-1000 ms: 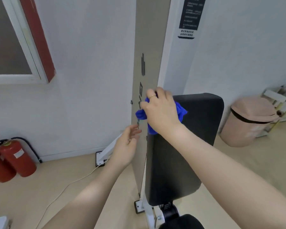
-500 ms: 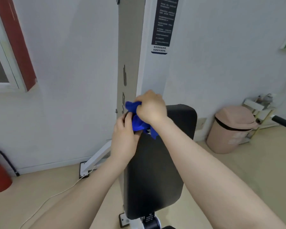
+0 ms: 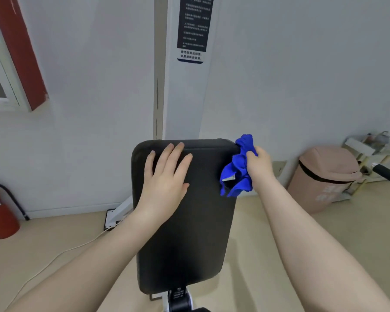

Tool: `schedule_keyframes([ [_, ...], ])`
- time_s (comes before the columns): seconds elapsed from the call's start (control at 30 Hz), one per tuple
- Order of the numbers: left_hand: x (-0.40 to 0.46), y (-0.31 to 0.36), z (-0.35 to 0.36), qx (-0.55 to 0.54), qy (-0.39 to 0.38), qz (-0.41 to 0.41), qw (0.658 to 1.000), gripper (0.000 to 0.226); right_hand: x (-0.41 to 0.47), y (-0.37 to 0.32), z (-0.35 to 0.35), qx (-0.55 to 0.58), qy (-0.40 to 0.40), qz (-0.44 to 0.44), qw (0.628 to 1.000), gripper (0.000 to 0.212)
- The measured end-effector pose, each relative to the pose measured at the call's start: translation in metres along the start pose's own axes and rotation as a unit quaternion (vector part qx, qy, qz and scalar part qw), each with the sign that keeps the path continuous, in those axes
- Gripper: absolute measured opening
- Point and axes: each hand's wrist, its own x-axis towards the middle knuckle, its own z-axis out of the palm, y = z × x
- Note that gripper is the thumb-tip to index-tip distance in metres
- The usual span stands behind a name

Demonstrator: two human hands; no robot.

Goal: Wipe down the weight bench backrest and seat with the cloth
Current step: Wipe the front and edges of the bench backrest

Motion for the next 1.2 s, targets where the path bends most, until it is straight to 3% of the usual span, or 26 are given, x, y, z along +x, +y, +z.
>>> schedule_keyframes([
  [0.1,0.02,0.035,-0.002,0.052,-0.038,0.016,0.998,0.085,-0.014,0.059,-0.003,0.063,-0.063,0.159,0.983,0.02],
  [0.2,0.026,0.058,0.009,0.096,-0.048,0.042,0.993,0.103,-0.026,0.086,-0.003,0.07,-0.085,0.214,0.97,0.026],
  [0.33,0.001,0.068,0.04,0.171,-0.106,0.092,0.975,0.126,-0.005,0.039,-0.017,0.167,-0.121,0.166,0.964,0.029],
  [0.43,-0.012,0.066,0.056,0.216,-0.159,0.079,0.96,0.139,0.007,0.005,-0.031,0.227,-0.173,0.086,0.955,0.041],
  [0.53,-0.012,0.068,0.064,0.252,-0.183,0.066,0.948,0.146,0.019,0.029,-0.027,0.282,-0.225,0.084,0.929,0.047],
  [0.6,-0.012,0.062,0.07,0.253,-0.159,0.08,0.951,0.143,0.023,0.081,-0.011,0.257,-0.21,0.137,0.933,0.048],
  [0.7,-0.011,0.058,0.077,0.256,-0.145,0.1,0.95,0.138,0.006,0.167,0.007,0.116,-0.189,0.239,0.946,0.04],
  [0.8,-0.012,0.056,0.078,0.265,-0.134,0.108,0.949,0.138,-0.004,0.197,0.01,0.084,-0.207,0.283,0.933,0.036],
  [1.03,-0.01,0.057,0.079,0.278,-0.126,0.104,0.946,0.14,0.02,0.106,-0.001,0.235,-0.167,0.139,0.947,0.042],
  [1.13,-0.01,0.061,0.078,0.279,-0.121,0.1,0.947,0.135,0.016,0.115,0.003,0.241,-0.157,0.113,0.951,0.044],
  [1.2,-0.012,0.062,0.078,0.274,-0.117,0.095,0.95,0.134,0.002,0.145,0.008,0.198,-0.135,0.145,0.96,0.037],
])
